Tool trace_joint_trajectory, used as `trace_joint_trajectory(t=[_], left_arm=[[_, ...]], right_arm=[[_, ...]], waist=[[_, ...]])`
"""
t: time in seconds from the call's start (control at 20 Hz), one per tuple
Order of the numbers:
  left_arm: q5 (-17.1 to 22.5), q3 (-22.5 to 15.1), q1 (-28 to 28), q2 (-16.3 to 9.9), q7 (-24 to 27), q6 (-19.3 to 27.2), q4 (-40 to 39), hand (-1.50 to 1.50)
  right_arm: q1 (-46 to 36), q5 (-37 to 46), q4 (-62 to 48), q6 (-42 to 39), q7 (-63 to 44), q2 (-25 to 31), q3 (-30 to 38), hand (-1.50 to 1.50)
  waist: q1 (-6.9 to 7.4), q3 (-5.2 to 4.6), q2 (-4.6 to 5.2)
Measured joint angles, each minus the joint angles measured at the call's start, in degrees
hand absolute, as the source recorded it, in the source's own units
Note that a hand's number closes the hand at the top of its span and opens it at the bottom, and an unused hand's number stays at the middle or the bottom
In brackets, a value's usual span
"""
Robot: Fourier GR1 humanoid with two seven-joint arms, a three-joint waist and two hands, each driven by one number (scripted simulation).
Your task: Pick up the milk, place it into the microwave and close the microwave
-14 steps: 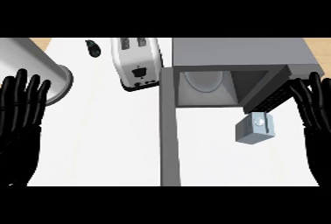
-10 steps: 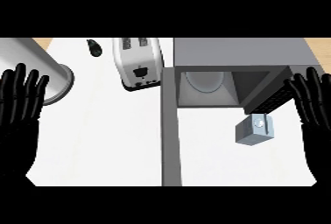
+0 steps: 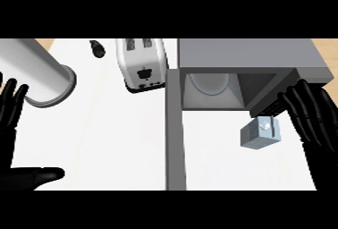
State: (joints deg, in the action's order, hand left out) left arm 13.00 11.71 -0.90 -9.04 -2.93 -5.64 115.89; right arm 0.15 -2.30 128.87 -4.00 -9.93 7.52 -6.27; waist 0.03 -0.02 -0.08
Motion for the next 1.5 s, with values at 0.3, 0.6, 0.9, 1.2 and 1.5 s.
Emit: trace_joint_trajectory(t=[0.3,0.6,0.9,1.2,1.5], left_arm=[[4.7,3.8,-4.8,-1.1,-1.4,-3.4,3.6,-1.5],[9.9,7.7,-10.1,-1.7,-3.3,-6.8,8.5,-1.5],[12.8,10.8,-12.3,-1.3,-3.7,-9.3,10.2,-1.5],[15.5,14.3,-14.8,-1.1,-4.2,-12.3,11.6,-1.5],[16.6,16.1,-17.6,0.5,-3.8,-15.2,12.6,-1.5]], right_arm=[[1.1,2.6,4.1,1.4,-3.9,-0.7,0.0,-1.5],[4.9,5.8,2.8,1.9,-2.7,-1.6,0.0,-1.5],[7.4,6.3,-3.9,0.5,4.0,-2.3,1.5,-1.5],[7.4,4.8,-11.2,-0.5,8.7,-2.1,5.5,-1.5],[7.8,5.8,-22.0,-0.1,17.3,-2.7,8.7,-1.5]], waist=[[0.11,0.0,-0.03],[0.19,0.01,-0.02],[0.19,0.03,0.01],[0.22,0.05,0.04],[0.29,0.04,0.05]])
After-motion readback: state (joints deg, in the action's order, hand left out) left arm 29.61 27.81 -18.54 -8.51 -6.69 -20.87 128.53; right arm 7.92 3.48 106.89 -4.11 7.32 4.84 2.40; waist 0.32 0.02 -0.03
